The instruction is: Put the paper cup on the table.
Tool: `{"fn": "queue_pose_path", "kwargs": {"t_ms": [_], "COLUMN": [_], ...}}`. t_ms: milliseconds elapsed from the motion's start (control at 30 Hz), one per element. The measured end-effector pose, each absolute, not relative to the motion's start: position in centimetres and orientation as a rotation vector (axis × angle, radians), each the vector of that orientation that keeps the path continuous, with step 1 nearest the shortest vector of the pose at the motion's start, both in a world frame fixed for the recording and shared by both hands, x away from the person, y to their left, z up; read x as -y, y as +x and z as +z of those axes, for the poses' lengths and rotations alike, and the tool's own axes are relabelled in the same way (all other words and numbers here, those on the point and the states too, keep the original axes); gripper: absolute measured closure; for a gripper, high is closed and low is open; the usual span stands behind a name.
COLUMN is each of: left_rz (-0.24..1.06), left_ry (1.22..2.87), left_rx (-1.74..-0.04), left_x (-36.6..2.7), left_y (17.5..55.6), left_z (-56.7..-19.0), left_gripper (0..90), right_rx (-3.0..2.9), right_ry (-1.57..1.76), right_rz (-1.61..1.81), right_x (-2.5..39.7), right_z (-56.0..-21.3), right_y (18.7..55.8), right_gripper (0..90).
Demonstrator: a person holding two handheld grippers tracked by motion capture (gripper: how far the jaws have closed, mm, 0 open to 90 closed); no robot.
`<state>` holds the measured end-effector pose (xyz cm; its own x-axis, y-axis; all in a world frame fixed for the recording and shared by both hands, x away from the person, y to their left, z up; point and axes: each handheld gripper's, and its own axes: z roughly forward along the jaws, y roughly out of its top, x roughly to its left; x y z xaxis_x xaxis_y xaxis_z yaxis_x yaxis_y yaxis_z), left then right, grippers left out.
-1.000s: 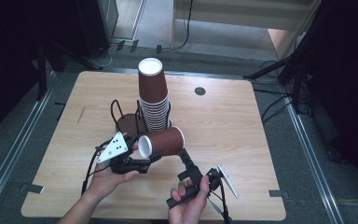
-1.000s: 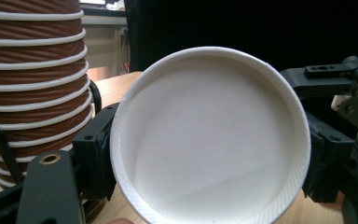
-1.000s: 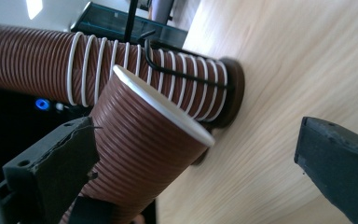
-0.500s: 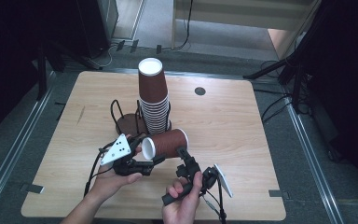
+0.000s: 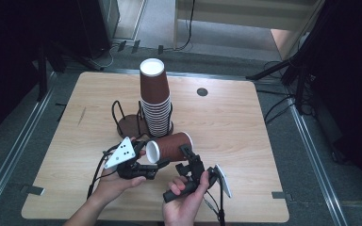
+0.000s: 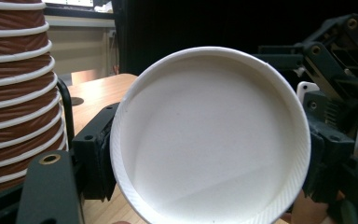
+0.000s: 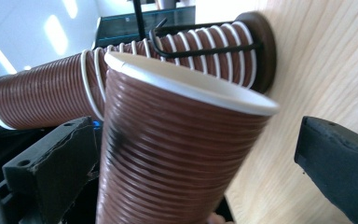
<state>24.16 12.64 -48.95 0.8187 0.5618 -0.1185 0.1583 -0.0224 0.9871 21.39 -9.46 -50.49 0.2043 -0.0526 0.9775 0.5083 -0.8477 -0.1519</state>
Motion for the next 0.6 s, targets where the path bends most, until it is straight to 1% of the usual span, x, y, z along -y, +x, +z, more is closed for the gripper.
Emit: {"fn": "queue_pose_path", "kwargs": {"t_ms": [267,600], "left_rz": [0.352,0.351], "left_ry": [1.599,1.601], "left_rx": [-0.562,-0.541], "left_x": [-12.1,-11.9], "left_y": [23.9,23.8], "left_z": [-49.1,-49.2], "left_gripper": [23.0,23.0], "right_rx": [0.389,0.345], "right_ry": [-2.025,-2.009], "right_rz": [-1.637,-1.615], "right_x": [9.0,9.5], "right_z": [-50.5,-50.7], "right_y": [22.2,23.1], "right_gripper": [0.0,0.0]}}
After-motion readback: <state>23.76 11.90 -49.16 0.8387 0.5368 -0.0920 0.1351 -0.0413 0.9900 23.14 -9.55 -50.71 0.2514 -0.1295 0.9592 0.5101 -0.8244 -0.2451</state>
